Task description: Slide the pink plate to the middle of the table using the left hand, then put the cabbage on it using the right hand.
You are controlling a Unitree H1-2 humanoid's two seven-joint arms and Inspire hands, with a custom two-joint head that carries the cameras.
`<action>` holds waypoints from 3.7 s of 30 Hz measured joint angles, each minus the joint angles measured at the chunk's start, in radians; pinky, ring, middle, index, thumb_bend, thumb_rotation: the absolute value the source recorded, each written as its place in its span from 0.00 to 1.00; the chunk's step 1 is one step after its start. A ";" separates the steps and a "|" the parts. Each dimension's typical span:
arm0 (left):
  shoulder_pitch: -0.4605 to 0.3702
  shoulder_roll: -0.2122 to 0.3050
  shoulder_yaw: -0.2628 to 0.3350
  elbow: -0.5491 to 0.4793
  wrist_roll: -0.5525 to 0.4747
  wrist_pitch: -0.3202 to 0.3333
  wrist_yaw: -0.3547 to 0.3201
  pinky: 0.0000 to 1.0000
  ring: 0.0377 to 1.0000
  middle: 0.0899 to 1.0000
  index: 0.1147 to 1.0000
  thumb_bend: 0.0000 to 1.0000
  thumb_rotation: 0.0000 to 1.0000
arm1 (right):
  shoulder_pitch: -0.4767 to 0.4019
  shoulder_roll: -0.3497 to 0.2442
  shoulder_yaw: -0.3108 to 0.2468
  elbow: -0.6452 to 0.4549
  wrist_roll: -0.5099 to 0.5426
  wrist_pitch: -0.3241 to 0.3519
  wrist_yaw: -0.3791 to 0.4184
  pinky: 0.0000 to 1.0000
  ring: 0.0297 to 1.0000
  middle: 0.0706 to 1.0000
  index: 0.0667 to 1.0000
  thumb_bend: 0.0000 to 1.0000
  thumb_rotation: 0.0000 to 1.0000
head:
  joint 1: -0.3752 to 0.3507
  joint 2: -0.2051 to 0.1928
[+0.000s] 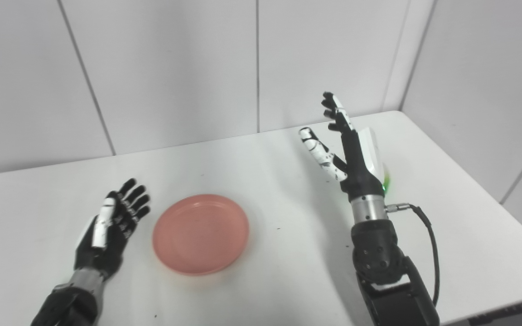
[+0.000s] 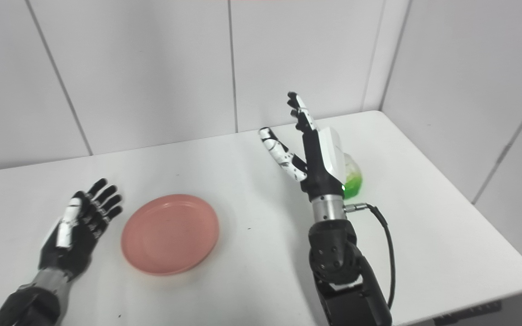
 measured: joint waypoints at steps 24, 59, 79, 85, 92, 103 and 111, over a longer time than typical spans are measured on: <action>-0.039 0.049 0.043 0.093 -0.048 -0.027 -0.059 0.93 0.90 0.90 0.88 0.44 0.97 | 0.044 -0.137 -0.127 0.078 -0.104 0.130 0.038 0.80 0.94 1.00 1.00 1.00 0.60 | -0.040 0.038; -0.017 0.076 0.055 0.029 -0.050 0.060 -0.063 0.91 0.89 0.89 0.88 0.44 0.94 | 0.013 -0.234 -0.062 0.421 0.029 0.138 0.070 0.80 0.93 1.00 1.00 1.00 0.59 | -0.060 0.080; -0.004 0.081 0.053 0.009 -0.049 0.065 -0.060 0.91 0.89 0.88 0.87 0.44 0.95 | -0.022 -0.256 -0.030 0.534 0.093 0.078 0.071 0.80 0.90 0.96 1.00 1.00 0.59 | -0.057 0.094; 0.001 0.081 0.051 -0.002 -0.048 0.069 -0.058 0.91 0.89 0.88 0.87 0.44 0.96 | -0.037 -0.270 -0.009 0.562 0.096 0.061 0.072 0.79 0.89 0.94 0.99 1.00 0.57 | -0.055 0.097; 0.007 0.081 0.051 -0.010 -0.049 0.072 -0.057 0.90 0.89 0.88 0.86 0.45 0.96 | -0.055 -0.277 0.012 0.592 0.107 0.040 0.077 0.78 0.88 0.92 0.97 1.00 0.50 | -0.046 0.101; 0.010 0.081 0.048 -0.019 -0.049 0.083 -0.059 0.91 0.90 0.89 0.87 0.44 0.97 | -0.072 -0.281 -0.005 0.647 0.230 -0.060 0.110 0.80 0.85 0.88 0.90 1.00 0.26 | -0.041 0.109; 0.013 0.082 0.043 -0.025 -0.049 0.083 -0.060 0.91 0.90 0.89 0.88 0.45 0.97 | -0.097 -0.277 -0.030 0.696 0.291 -0.127 0.102 0.52 0.53 0.52 0.54 0.73 0.01 | -0.040 0.115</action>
